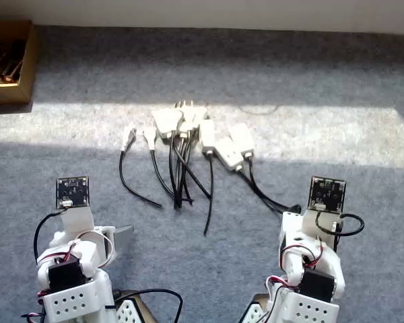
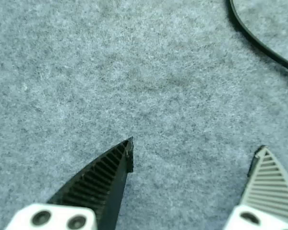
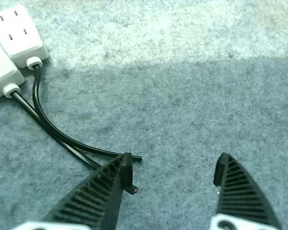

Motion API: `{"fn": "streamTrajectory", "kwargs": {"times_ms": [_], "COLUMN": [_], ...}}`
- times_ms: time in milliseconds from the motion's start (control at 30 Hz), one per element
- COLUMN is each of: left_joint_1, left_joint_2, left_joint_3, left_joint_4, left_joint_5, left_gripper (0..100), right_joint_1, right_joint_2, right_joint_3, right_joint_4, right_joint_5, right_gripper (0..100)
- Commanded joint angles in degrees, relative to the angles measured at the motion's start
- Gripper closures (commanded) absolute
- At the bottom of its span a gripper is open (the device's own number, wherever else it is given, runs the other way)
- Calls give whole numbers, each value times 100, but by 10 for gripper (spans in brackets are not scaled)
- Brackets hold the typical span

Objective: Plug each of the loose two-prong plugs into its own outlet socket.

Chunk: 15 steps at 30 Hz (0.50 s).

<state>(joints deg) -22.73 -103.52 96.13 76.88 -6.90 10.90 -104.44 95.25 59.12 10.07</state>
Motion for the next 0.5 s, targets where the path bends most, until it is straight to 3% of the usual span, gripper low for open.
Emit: {"fn": "streamTrajectory", "kwargs": {"times_ms": [0,333,467], "left_joint_1": [-31,-40,-48], "left_joint_2": [-22,-22,-22], "left_joint_3": [101,101,101], "left_joint_4": [9,-18,-422], "left_joint_5": [18,0,0], "left_gripper": [622,622,623], "right_joint_1": [22,40,40], "right_joint_2": [-22,-57,-66], "right_joint_3": [875,875,875], "right_joint_4": [-48,-92,-154], "right_joint_5": [44,44,44], "right_gripper": [724,724,724]}}
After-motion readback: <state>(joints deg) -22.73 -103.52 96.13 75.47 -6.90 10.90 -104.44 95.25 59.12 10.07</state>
